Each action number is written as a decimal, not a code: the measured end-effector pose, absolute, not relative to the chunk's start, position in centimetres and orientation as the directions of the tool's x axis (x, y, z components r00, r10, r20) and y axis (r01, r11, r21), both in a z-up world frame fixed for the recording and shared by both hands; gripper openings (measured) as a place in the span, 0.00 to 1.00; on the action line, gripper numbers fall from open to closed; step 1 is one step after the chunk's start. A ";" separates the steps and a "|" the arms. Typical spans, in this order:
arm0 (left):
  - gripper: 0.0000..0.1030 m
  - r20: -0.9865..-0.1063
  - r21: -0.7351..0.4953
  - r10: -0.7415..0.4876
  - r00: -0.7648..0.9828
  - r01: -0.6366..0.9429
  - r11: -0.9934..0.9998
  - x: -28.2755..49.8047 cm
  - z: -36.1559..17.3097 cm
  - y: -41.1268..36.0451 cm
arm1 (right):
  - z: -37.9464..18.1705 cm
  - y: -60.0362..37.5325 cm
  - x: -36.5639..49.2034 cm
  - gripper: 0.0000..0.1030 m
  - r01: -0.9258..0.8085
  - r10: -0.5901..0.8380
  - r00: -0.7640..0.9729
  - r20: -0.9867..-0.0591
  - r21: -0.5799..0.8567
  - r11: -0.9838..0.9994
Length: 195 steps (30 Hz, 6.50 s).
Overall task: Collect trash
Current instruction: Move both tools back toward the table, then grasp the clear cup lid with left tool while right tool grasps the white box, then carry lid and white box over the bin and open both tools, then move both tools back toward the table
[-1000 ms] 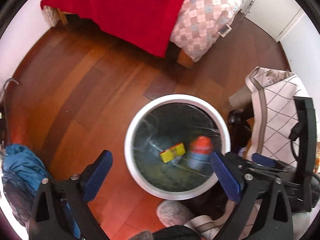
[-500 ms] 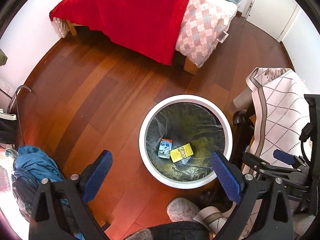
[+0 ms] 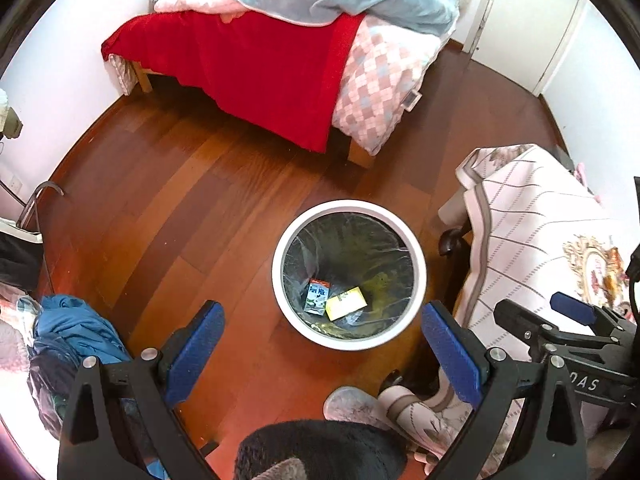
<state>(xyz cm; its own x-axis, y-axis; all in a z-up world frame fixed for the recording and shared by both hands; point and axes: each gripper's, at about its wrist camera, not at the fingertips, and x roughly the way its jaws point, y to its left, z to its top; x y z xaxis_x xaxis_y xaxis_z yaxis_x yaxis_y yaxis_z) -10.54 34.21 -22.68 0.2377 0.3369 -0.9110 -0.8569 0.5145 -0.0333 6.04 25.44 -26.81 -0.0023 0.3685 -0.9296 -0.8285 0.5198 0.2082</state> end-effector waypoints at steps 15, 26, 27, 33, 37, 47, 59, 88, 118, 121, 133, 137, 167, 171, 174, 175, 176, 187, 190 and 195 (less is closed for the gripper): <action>0.98 -0.827 0.061 0.496 0.265 -0.834 0.548 -10.2 -13.7 26.8 | -17.0 13.4 7.7 1.00 -0.738 0.597 -0.031 -0.802 0.421 0.528; 0.98 -0.841 0.036 0.410 0.353 -0.721 0.693 2.0 -15.9 17.9 | -19.0 -2.1 17.1 1.00 -0.537 0.539 0.078 -0.839 0.420 0.731; 0.98 -0.849 0.029 0.391 0.356 -0.707 0.707 3.3 -16.6 17.2 | -19.7 -3.9 18.3 1.00 -0.506 0.516 0.088 -0.852 0.408 0.760; 0.98 -0.900 0.034 0.278 0.336 -0.581 0.813 13.8 -22.2 10.6 | -23.4 -12.8 26.8 1.00 -0.376 0.328 0.137 -0.935 0.258 0.890; 0.98 -0.923 0.043 0.233 0.307 -0.519 0.853 19.6 -25.0 6.7 | -25.2 -17.4 32.6 1.00 -0.360 0.154 0.193 -0.969 0.077 0.930; 0.97 -0.952 -0.033 0.110 0.285 -0.453 0.891 25.8 -28.6 2.4 | -30.3 -20.0 41.2 0.93 -0.535 -0.050 0.149 -0.988 -0.123 0.836; 0.71 -0.959 0.010 0.091 0.269 -0.290 0.957 27.5 -30.7 0.7 | -31.6 -19.8 42.0 0.54 -0.545 0.024 0.046 -0.999 -0.005 0.838; 0.35 -0.820 0.034 0.276 0.502 -0.438 0.899 16.6 -16.1 7.8 | -17.7 -11.5 28.2 0.38 -0.532 0.365 0.280 -0.888 0.173 0.829; 0.35 -0.929 0.045 0.326 0.172 -0.825 0.563 -4.5 -30.0 38.2 | -37.9 31.8 8.9 0.38 -0.757 0.272 -0.189 -0.944 0.316 0.571; 0.35 -0.950 0.012 0.268 0.163 -0.835 0.550 -4.7 -32.4 39.8 | -40.4 33.5 9.4 0.38 -0.759 0.244 -0.199 -0.949 0.306 0.575; 0.58 -0.974 -0.064 0.160 0.160 -0.874 0.482 -5.6 -36.0 42.2 | -44.6 36.7 10.3 0.53 -0.773 0.204 -0.195 -0.959 0.279 0.570; 0.87 -0.970 -0.043 0.192 0.146 -0.889 0.456 -6.5 -35.1 42.5 | -43.9 36.4 10.0 0.75 -0.785 0.209 -0.167 -0.963 0.259 0.563; 0.98 -0.915 0.022 0.368 0.167 -0.889 0.458 -12.2 -24.3 36.3 | -30.0 28.0 4.8 1.00 -0.838 0.328 -0.046 -0.943 0.215 0.501; 0.98 -0.899 0.014 0.393 0.194 -0.884 0.468 -12.9 -22.1 34.7 | -26.6 26.1 4.3 1.00 -0.838 0.383 -0.027 -0.923 0.229 0.494; 0.98 -0.886 0.012 0.413 0.210 -0.881 0.473 -13.4 -20.3 33.7 | -24.2 24.7 4.1 1.00 -0.838 0.427 -0.010 -0.904 0.241 0.490; 0.98 -0.882 0.010 0.420 0.216 -0.880 0.475 -13.6 -19.7 33.4 | -23.4 24.1 4.1 1.00 -0.838 0.442 -0.008 -0.897 0.247 0.486; 0.98 -0.875 0.010 0.429 0.224 -0.878 0.478 -13.7 -18.9 32.9 | -22.7 23.6 4.0 1.00 -0.837 0.456 -0.003 -0.890 0.251 0.486; 0.98 -0.820 0.073 0.524 0.229 -0.867 0.494 -10.7 -14.6 27.2 | -17.6 13.9 8.1 1.00 -0.720 0.599 -0.036 -0.800 0.437 0.540; 0.98 -0.833 0.055 0.490 0.258 -0.842 0.537 -7.4 -15.7 25.2 | -18.2 9.3 11.5 1.00 -0.664 0.578 0.011 -0.816 0.426 0.615; 0.98 -0.879 0.043 0.396 0.266 -0.782 0.622 0.1 -19.3 21.3 | -20.5 -0.5 18.9 1.00 -0.526 0.458 0.126 -0.880 0.332 0.783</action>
